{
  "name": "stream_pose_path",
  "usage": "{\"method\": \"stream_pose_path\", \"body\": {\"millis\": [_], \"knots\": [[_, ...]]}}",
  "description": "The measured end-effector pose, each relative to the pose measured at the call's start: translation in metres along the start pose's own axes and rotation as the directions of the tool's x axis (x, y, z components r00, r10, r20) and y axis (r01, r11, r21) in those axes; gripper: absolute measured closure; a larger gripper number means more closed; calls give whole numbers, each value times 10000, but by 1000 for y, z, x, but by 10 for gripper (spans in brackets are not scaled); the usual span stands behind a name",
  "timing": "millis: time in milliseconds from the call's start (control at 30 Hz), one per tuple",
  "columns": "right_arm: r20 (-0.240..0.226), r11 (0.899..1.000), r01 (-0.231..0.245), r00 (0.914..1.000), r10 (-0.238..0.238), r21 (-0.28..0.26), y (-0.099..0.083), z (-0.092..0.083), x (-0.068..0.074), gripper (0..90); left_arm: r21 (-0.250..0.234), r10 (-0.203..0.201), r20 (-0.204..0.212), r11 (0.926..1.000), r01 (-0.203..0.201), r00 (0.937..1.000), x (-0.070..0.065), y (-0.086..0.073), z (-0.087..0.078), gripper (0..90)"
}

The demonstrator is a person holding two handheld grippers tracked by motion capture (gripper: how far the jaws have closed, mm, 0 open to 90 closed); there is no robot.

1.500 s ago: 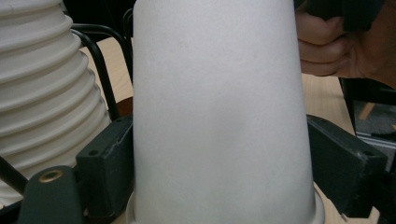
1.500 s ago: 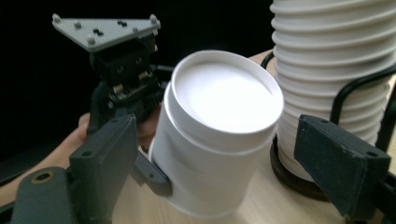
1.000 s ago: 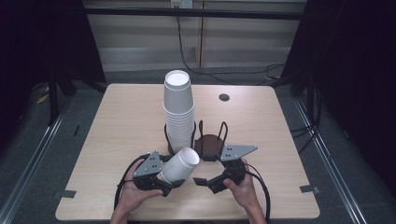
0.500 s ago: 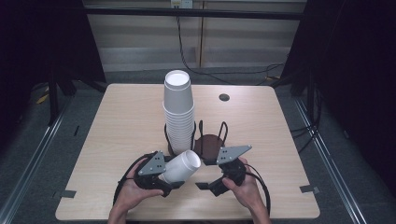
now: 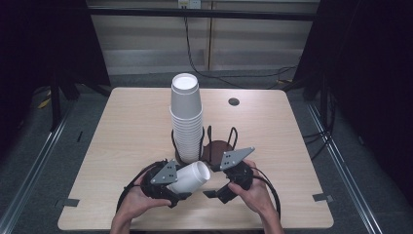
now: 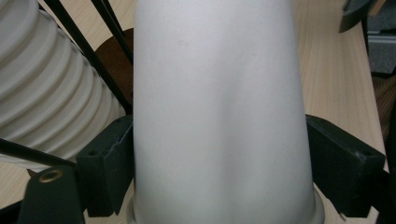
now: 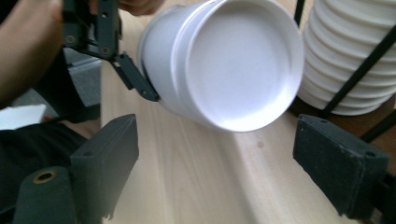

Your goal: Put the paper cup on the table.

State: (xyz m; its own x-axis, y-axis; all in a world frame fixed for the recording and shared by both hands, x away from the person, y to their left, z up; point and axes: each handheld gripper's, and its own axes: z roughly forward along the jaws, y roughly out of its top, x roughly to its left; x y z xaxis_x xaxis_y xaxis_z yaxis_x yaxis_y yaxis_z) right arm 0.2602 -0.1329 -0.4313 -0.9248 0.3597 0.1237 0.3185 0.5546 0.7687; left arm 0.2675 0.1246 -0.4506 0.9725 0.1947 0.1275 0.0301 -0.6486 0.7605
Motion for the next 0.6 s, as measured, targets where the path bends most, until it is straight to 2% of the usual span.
{"method": "stream_pose_path", "body": {"millis": [167, 333, 400, 533, 600], "knots": [[144, 9981, 189, 9997, -198, 578, 4, 1, -4, 138, 429, 188, 46, 9989, -189, 9998, -1, 4, 2, 166], [140, 9943, 269, 9995, -285, 1033, 8, 1, -7, 157, 571, 403, 116, 9975, -409, 9991, -2, 9, 2, 166], [19, 9921, 328, 9994, -333, 1210, 9, 1, -8, 158, 732, 524, 189, 9959, -537, 9984, -2, 11, 2, 166], [-528, 9860, 344, 9983, -261, 1630, 13, 2, -11, 158, 1007, 742, 219, 9920, -761, 9970, -3, 16, 3, 166], [-503, 9838, 389, 9983, -305, 1751, 15, 2, -12, 167, 1017, 773, 278, 9916, -798, 9966, -4, 17, 3, 166]]}}
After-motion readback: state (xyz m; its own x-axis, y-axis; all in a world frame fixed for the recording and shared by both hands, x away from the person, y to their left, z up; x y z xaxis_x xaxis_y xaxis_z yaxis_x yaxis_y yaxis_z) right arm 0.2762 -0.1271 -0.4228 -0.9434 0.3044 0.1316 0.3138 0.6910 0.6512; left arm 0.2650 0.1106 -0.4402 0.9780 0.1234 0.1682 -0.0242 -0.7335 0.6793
